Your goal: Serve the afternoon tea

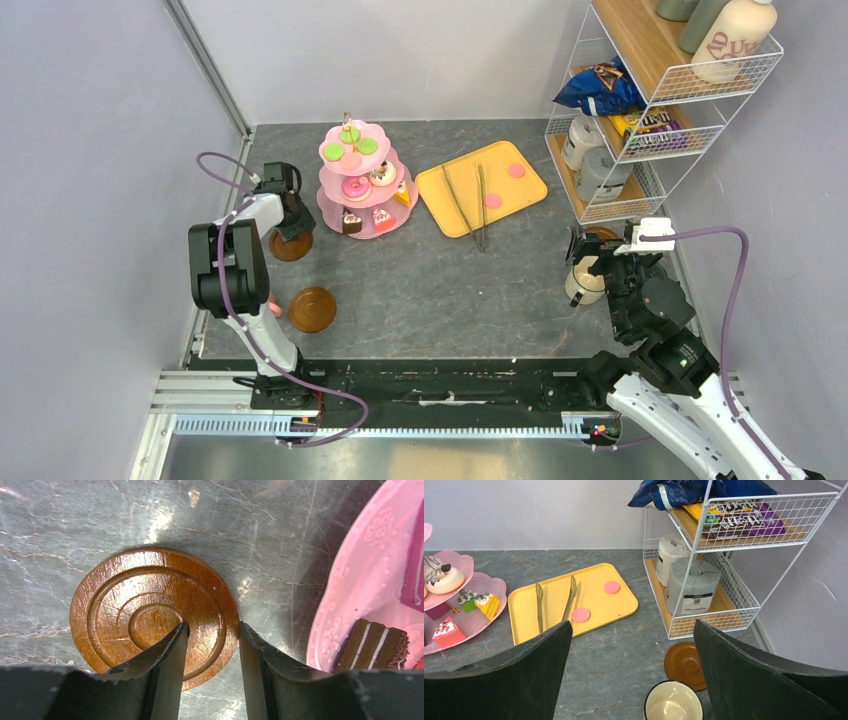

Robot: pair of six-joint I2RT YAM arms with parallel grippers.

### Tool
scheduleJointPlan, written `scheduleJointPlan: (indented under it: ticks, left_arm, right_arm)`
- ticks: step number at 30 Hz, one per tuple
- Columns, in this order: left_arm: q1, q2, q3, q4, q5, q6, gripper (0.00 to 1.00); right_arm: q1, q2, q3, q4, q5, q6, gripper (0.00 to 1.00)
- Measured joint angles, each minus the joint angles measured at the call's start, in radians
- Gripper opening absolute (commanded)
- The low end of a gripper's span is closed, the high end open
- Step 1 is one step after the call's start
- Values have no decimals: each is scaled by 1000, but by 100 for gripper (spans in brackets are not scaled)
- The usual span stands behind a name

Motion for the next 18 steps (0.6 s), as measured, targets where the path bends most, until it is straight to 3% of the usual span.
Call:
scheduleJointPlan:
  ticks: [4,18]
  left_arm:
    - [-19,0,1,-1,1,-1,51]
    - [-33,-66,-5,-71,-13,-11,86]
  right_arm:
    - [0,0,0,0,0,0,99]
    - [5,0,0,0,0,0,99]
